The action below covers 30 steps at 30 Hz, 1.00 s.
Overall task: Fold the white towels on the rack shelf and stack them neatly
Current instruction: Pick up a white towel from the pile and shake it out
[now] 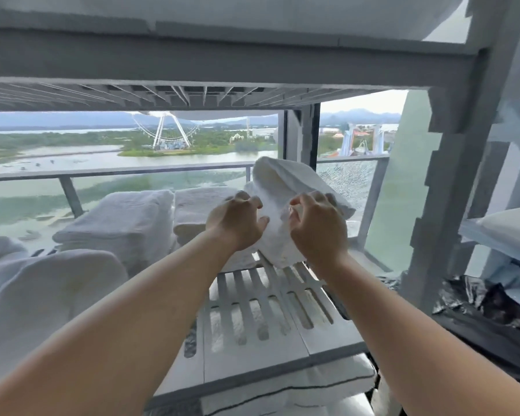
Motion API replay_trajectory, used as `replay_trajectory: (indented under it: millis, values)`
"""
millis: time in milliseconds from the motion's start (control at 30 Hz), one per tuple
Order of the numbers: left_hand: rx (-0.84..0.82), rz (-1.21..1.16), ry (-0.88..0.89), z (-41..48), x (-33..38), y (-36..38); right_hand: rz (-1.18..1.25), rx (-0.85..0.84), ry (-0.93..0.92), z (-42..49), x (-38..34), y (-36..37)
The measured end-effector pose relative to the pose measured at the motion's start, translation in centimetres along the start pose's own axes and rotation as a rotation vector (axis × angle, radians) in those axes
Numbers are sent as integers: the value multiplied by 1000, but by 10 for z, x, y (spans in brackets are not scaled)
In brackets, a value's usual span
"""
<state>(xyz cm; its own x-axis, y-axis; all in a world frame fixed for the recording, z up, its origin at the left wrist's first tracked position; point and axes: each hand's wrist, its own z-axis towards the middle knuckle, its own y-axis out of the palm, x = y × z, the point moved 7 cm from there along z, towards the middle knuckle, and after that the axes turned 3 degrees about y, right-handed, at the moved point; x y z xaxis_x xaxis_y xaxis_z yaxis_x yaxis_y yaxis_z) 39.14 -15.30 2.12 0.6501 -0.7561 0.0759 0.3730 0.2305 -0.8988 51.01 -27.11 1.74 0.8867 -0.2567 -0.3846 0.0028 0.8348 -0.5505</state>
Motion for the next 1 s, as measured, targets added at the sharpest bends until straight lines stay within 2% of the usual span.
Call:
replay_trajectory:
  millis: [267, 500, 667, 833, 1000]
  values:
    - [-49, 20, -94, 38, 2, 27, -33, 11, 42, 48, 37, 26]
    - [34, 14, -118, 77, -12, 31, -91, 65, 48, 74, 46, 46]
    - [35, 133, -157, 103, -17, 33, -172, 4, 116, 95, 54, 64]
    - [21, 58, -121, 118, -12, 40, -238, -13, 146, 102, 60, 79]
    - [80, 16, -127, 119, -5, 45, -155, -1, 183, 105, 64, 78]
